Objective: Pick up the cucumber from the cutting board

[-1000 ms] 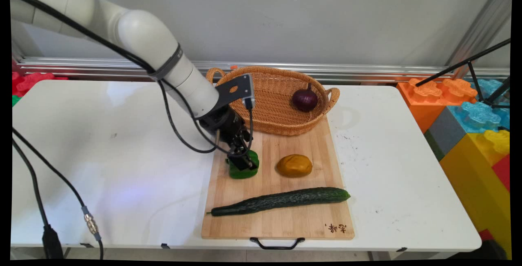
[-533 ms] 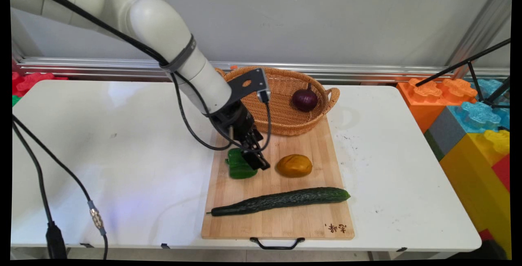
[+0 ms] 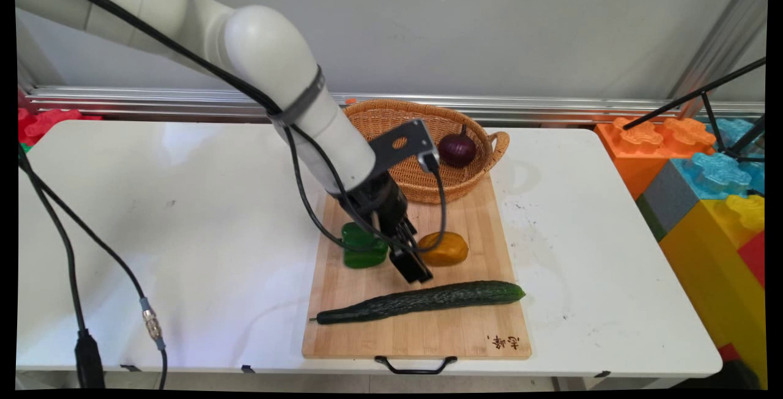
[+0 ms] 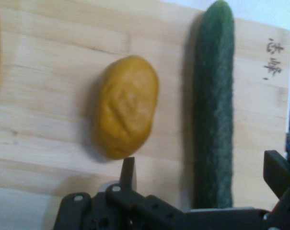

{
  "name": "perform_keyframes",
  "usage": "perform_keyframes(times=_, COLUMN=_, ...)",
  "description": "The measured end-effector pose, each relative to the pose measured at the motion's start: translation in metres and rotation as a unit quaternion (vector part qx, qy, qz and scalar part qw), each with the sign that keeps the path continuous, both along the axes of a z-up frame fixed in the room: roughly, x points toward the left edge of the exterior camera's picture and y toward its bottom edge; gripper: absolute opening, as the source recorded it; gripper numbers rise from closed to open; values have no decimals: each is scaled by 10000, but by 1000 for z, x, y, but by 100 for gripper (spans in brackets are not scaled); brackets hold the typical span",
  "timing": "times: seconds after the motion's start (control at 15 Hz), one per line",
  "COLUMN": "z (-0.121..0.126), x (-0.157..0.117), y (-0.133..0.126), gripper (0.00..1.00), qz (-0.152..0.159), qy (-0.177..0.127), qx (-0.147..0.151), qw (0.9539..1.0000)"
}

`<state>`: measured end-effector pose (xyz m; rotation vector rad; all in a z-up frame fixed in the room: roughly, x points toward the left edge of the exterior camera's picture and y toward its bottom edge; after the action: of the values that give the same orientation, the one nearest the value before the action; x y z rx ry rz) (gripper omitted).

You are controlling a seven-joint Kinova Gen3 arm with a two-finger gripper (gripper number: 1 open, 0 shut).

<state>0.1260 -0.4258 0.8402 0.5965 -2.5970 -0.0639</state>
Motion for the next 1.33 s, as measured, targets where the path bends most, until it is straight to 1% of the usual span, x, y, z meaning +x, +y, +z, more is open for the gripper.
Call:
perform_keyframes(times=0.33, z=-16, x=-15, y=19, gripper=100, qz=101, qy=12, qx=113, qw=9999)
perform_keyframes(times=0.53, z=-28, x=-17, y=31, gripper=100, qz=158, qy=-11, qx=148, qw=9998)
perform_keyframes(times=0.93, z=-48, x=-19, y=45, gripper=100, qz=290, qy=-101, qx=91, qw=9995)
perform_keyframes(times=1.27, z=-60, x=-21, y=53, gripper=100, qz=323, qy=-154, qx=-67, qw=9993)
perform_keyframes(times=1.33, z=-61, x=-21, y=54, gripper=0, qz=314, qy=-157, qx=-91, qw=9993)
